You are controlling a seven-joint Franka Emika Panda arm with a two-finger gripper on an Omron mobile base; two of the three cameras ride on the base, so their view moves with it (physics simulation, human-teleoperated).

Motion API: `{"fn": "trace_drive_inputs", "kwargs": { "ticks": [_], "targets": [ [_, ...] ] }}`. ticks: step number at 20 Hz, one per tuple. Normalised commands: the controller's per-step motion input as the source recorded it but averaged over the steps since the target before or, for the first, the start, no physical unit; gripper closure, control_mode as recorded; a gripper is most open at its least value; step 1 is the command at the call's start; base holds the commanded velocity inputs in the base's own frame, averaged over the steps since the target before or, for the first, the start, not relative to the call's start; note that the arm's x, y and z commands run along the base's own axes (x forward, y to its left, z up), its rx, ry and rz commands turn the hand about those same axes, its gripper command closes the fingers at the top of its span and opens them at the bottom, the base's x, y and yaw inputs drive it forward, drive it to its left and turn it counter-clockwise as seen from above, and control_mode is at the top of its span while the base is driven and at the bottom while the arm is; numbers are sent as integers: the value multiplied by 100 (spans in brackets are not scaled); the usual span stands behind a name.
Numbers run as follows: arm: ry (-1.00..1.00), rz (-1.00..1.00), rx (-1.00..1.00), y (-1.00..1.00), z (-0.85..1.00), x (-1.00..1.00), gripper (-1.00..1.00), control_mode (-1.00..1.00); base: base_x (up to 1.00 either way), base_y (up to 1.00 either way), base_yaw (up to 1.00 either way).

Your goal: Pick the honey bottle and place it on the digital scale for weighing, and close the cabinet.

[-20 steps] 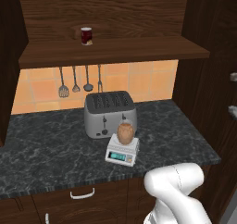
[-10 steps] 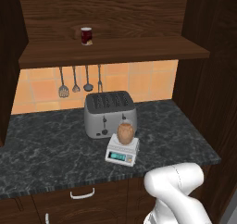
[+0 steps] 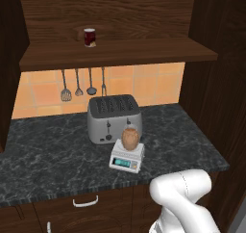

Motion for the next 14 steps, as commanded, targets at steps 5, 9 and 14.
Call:
{"fn": "trace_drive_inputs", "kwargs": {
  "ticks": [5,9,14],
  "targets": [
    [-8,0,14,-31,-31,85,-100,-100,0,0,0],
    [-13,1,8,-36,-34,49,-100,-100,0,0,0],
    [-18,0,1,-6,-16,51,-100,-100,0,0,0]
  ]
}}
